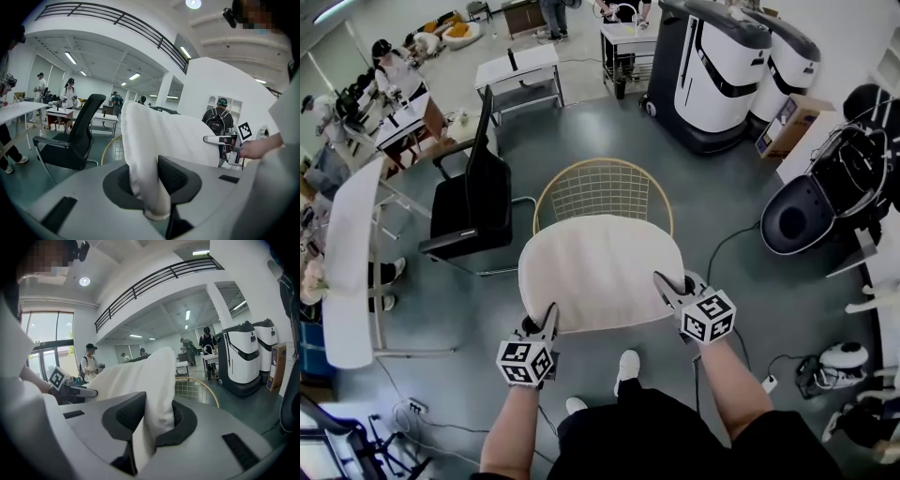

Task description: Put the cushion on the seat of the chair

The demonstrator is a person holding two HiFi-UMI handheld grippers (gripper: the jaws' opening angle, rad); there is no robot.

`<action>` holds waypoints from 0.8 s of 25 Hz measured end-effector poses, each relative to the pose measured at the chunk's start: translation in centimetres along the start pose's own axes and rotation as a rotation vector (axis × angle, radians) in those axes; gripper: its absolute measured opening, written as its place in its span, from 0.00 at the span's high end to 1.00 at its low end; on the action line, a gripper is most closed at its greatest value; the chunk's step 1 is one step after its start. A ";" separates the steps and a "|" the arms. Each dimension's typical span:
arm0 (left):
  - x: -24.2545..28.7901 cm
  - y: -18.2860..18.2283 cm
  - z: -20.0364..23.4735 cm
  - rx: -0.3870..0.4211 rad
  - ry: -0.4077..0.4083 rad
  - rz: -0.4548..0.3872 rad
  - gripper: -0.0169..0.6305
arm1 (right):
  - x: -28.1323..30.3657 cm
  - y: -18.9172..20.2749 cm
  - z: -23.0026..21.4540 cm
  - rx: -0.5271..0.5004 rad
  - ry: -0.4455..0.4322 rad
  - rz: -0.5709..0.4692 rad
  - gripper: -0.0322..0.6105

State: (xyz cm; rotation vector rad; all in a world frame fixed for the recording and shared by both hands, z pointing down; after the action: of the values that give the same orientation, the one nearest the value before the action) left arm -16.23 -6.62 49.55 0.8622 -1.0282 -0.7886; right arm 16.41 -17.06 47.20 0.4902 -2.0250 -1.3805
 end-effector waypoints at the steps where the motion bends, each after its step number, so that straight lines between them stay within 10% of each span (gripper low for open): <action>1: 0.6 0.0 -0.1 0.001 -0.006 0.001 0.83 | 0.2 -0.1 -0.6 -0.001 -0.003 0.002 0.84; 20: 8.3 1.6 1.6 0.015 -0.038 0.085 0.80 | 4.5 1.9 -6.5 0.010 0.015 0.082 0.83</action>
State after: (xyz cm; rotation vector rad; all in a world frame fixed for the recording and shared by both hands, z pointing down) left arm -14.85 -13.47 54.58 0.8138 -1.0989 -0.7286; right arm 17.65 -23.62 51.87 0.4164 -2.0179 -1.3145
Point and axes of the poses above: the fingertips, and each gripper's own axes: x forward along the fingers, z to its left, y out of its underside, the point moved 8 cm from there along -x, backward along the fingers, and after that the axes turned 3 degrees about -z, right-handed, at the moved point
